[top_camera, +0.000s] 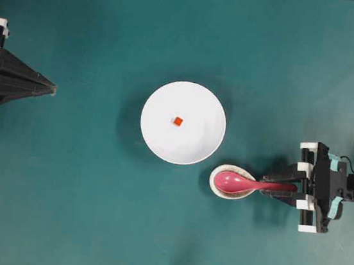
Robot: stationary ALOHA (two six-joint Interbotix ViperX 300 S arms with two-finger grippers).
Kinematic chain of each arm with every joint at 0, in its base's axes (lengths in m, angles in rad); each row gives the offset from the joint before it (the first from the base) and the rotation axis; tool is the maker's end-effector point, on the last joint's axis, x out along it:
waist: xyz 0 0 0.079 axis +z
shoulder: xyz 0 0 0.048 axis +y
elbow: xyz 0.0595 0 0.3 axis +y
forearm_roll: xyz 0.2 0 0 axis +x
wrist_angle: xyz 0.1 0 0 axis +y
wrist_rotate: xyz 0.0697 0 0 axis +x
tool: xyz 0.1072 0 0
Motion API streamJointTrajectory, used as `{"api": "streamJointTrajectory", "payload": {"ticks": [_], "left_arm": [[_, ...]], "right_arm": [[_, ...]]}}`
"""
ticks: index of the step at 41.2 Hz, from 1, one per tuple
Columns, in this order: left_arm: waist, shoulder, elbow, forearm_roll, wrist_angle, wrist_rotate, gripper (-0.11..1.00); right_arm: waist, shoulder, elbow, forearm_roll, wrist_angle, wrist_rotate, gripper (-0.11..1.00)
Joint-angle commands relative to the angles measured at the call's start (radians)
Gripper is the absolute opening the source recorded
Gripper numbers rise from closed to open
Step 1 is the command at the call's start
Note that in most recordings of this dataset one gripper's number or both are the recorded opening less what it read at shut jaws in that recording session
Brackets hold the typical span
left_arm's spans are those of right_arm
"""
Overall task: Grip the spoon and scoop the red block from the bowl with right arm.
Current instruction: 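Lift the pink spoon with the right gripper and carry it over the bowl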
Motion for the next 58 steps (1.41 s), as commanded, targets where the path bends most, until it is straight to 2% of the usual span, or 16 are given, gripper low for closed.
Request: {"api": "streamJointTrajectory", "payload": {"ticks": [1, 8, 14, 25, 34, 50, 55, 58], "left_arm": [[-0.002, 0.008, -0.015, 0.003, -0.005, 0.003, 0.02], [-0.002, 0.008, -0.015, 0.003, -0.005, 0.003, 0.02], [-0.002, 0.008, -0.014, 0.003, -0.005, 0.003, 0.02], [0.003, 0.008, -0.015, 0.003, -0.005, 0.003, 0.02], [0.015, 0.008, -0.014, 0.003, -0.003, 0.003, 0.02], [0.02, -0.008, -0.017, 0.003, 0.058, 0.002, 0.02], [0.02, -0.012, -0.018, 0.003, 0.057, 0.002, 0.02], [0.02, -0.014, -0.018, 0.003, 0.055, 0.002, 0.02]], "right_arm": [[0.0, -0.046, -0.014, 0.002, -0.002, 0.002, 0.25], [-0.025, -0.138, -0.014, 0.002, 0.051, 0.002, 0.25], [-0.069, -0.232, -0.037, 0.002, 0.149, -0.003, 0.25], [-0.193, -0.403, -0.114, -0.009, 0.405, -0.031, 0.25], [-0.318, -0.495, -0.204, -0.015, 0.595, -0.078, 0.25], [-0.554, -0.492, -0.354, -0.025, 0.841, -0.114, 0.25], [-0.612, -0.485, -0.4, -0.058, 0.913, -0.114, 0.25], [-0.634, -0.477, -0.433, -0.1, 0.965, -0.112, 0.25]]}}
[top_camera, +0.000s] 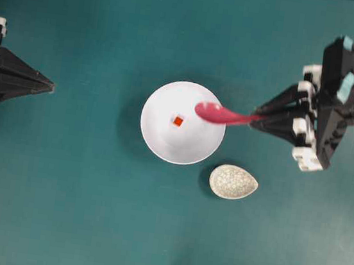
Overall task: Grip the spoon and scoop the red block from the bowl with right arm.
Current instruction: 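Lift the pink spoon with the right gripper and carry it over the bowl, then lower the spoon into the bowl and push it under the red cube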
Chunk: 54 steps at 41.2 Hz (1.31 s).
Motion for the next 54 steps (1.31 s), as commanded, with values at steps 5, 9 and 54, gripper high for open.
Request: {"api": "streamJointTrajectory", "payload": {"ticks": [5, 9, 54], "left_arm": [[0.002, -0.003, -0.02, 0.002, -0.005, 0.002, 0.02], [0.003, -0.005, -0.02, 0.003, -0.006, 0.002, 0.02], [0.002, -0.005, -0.02, 0.003, -0.008, 0.002, 0.02]], "right_arm": [[-0.044, 0.032, -0.12, -0.126, 0.16, 0.003, 0.25], [-0.054, 0.066, -0.179, -0.187, 0.259, 0.011, 0.25], [-0.064, 0.456, -0.529, -0.376, 0.692, 0.072, 0.25]]}}
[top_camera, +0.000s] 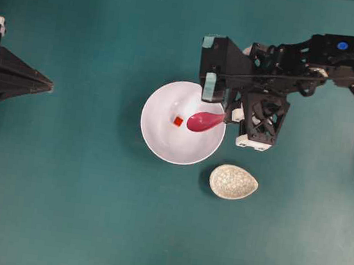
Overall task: Grip the spoon and scoop the red block from the bowl with right arm.
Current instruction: 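Lower the spoon into the bowl and push it under the red cube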
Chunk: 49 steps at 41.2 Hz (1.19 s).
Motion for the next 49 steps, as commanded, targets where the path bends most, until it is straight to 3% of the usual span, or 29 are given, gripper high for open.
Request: {"api": "streamJointTrajectory", "payload": {"ticks": [1, 19, 49], "left_arm": [[0.003, 0.005, -0.02, 0.003, -0.008, 0.002, 0.02], [0.003, 0.005, -0.02, 0.003, -0.006, 0.002, 0.02], [0.003, 0.005, -0.02, 0.008, -0.009, 0.002, 0.02]], "right_arm": [[-0.002, 0.005, -0.028, -0.015, -0.005, 0.003, 0.25], [-0.002, 0.063, -0.031, -0.055, -0.072, -0.002, 0.25], [0.003, 0.114, -0.04, -0.055, -0.086, -0.011, 0.25]]}}
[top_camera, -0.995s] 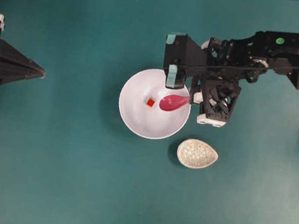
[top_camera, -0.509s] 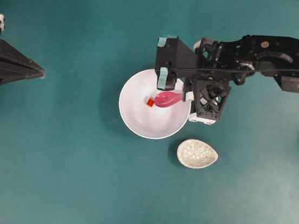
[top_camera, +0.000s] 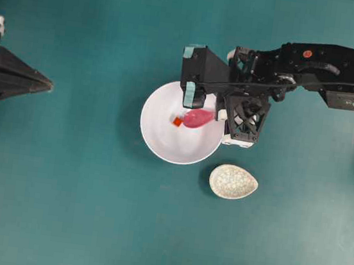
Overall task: Grip the spoon and scoop the red block from the bowl with right arm.
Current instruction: 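Lower the spoon into the bowl and push it under the red cube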
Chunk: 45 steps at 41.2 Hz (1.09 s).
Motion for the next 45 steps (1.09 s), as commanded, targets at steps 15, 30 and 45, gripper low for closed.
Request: {"api": "streamJointTrajectory", "payload": {"ticks": [15, 30, 45], "left_arm": [[0.021, 0.005, -0.02, 0.003, -0.02, 0.002, 0.02], [0.021, 0.005, -0.02, 0.003, -0.02, 0.002, 0.02], [0.021, 0.005, -0.018, 0.003, -0.02, 0.002, 0.02]], "right_arm": [[0.017, 0.028, -0.075, 0.0, -0.008, -0.005, 0.25], [0.035, 0.029, -0.077, 0.005, -0.009, -0.005, 0.25], [0.04, 0.037, -0.091, 0.009, -0.06, -0.003, 0.25]]}}
